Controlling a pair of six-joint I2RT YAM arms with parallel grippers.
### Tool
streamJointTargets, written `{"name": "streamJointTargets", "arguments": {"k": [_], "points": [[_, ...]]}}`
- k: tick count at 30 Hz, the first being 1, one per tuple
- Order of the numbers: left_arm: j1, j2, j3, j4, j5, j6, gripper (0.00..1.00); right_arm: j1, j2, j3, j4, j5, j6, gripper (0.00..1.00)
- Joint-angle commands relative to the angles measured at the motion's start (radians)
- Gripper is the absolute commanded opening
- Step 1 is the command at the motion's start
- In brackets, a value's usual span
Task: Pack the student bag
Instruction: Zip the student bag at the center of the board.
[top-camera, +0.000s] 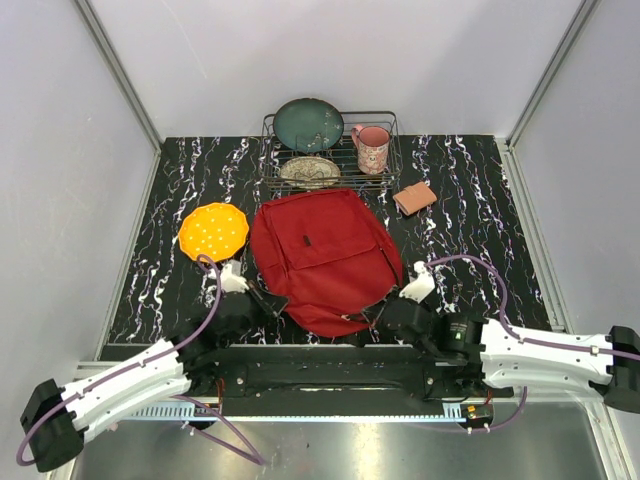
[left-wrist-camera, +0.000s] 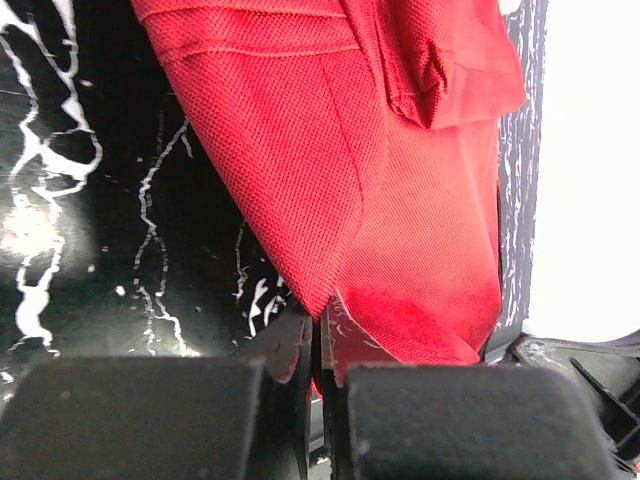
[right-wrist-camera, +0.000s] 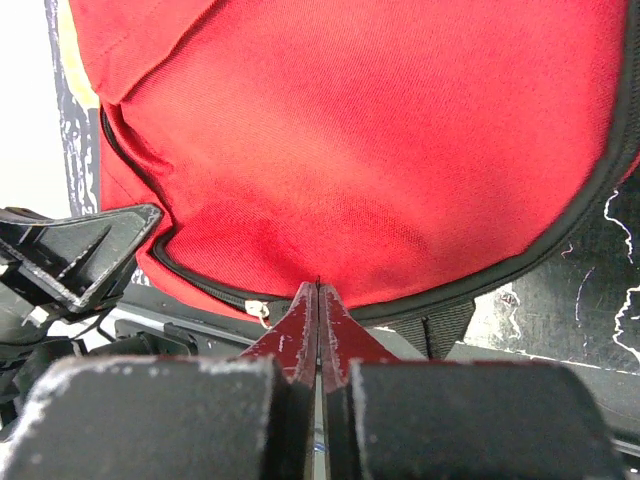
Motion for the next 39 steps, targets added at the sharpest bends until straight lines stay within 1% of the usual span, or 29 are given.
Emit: {"name": "streamJointTargets", "arguments": {"k": [1, 6, 11, 16, 17, 18, 19, 21, 22, 23, 25, 28, 29, 31, 32, 33, 34, 35, 36, 37, 38, 39], "points": [[0.038, -0.072, -0.008, -0.097, -0.072, 0.042, 0.00, 0.005, -0.066, -0.023, -0.046, 0.059, -0.008, 0.00], [0.075, -0.104, 0.024, -0.166, -0.092, 0.090, 0.00, 0.004, -0.132, -0.040, -0.140, 0.093, 0.027, 0.00], [0.124, -0.120, 0.093, -0.255, -0.101, 0.163, 0.00, 0.004, -0.176, -0.066, -0.209, 0.139, 0.067, 0.00], [0.159, -0.155, 0.112, -0.312, -0.078, 0.194, 0.00, 0.005, -0.213, -0.088, -0.231, 0.201, 0.092, 0.00], [0.165, -0.158, 0.110, -0.316, -0.073, 0.197, 0.04, 0.004, -0.216, -0.086, -0.229, 0.205, 0.090, 0.00], [0.165, -0.166, 0.112, -0.316, -0.067, 0.203, 0.33, 0.005, -0.216, -0.083, -0.220, 0.204, 0.078, 0.00], [0.165, -0.169, 0.112, -0.306, -0.059, 0.220, 0.42, 0.004, -0.213, -0.076, -0.208, 0.201, 0.041, 0.00], [0.165, -0.170, 0.115, -0.283, -0.007, 0.240, 0.67, 0.005, -0.186, -0.063, -0.172, 0.188, 0.015, 0.00], [0.165, -0.167, 0.118, -0.261, 0.009, 0.249, 0.77, 0.005, -0.172, -0.053, -0.162, 0.187, -0.005, 0.00], [0.165, -0.164, 0.129, -0.252, 0.040, 0.263, 0.81, 0.005, -0.158, -0.049, -0.133, 0.182, -0.011, 0.00], [0.162, -0.152, 0.150, -0.249, 0.062, 0.289, 0.87, 0.005, -0.115, -0.040, -0.100, 0.168, -0.037, 0.00], [0.144, -0.132, 0.216, -0.219, 0.111, 0.395, 0.89, 0.005, -0.066, -0.022, -0.051, 0.156, -0.060, 0.00], [0.112, -0.123, 0.251, -0.208, 0.134, 0.468, 0.89, 0.004, -0.055, -0.019, -0.037, 0.155, -0.062, 0.00], [0.067, -0.083, 0.288, -0.177, 0.138, 0.540, 0.90, 0.004, -0.031, -0.011, -0.024, 0.152, -0.069, 0.00], [0.014, -0.063, 0.322, -0.163, 0.154, 0.632, 0.93, 0.005, -0.025, -0.011, -0.010, 0.150, -0.070, 0.00], [-0.011, -0.002, 0.342, -0.136, 0.172, 0.680, 0.94, 0.005, -0.023, -0.011, -0.008, 0.149, -0.070, 0.00], [-0.057, 0.036, 0.362, -0.123, 0.195, 0.762, 0.97, 0.005, -0.021, -0.011, -0.005, 0.148, -0.070, 0.00], [-0.083, 0.081, 0.408, -0.114, 0.233, 0.795, 0.97, 0.004, -0.023, -0.010, -0.005, 0.148, -0.068, 0.00], [-0.109, 0.174, 0.432, -0.097, 0.253, 0.830, 0.97, 0.005, -0.031, -0.010, -0.005, 0.150, -0.070, 0.00], [-0.137, 0.222, 0.460, -0.094, 0.266, 0.890, 0.95, 0.005, -0.035, -0.011, -0.008, 0.152, -0.068, 0.00], [-0.185, 0.270, 0.513, -0.096, 0.273, 0.916, 0.94, 0.005, -0.041, -0.011, -0.013, 0.153, -0.066, 0.00], [-0.210, 0.347, 0.538, -0.093, 0.277, 0.939, 0.94, 0.005, -0.050, -0.010, -0.019, 0.161, -0.063, 0.00]]}}
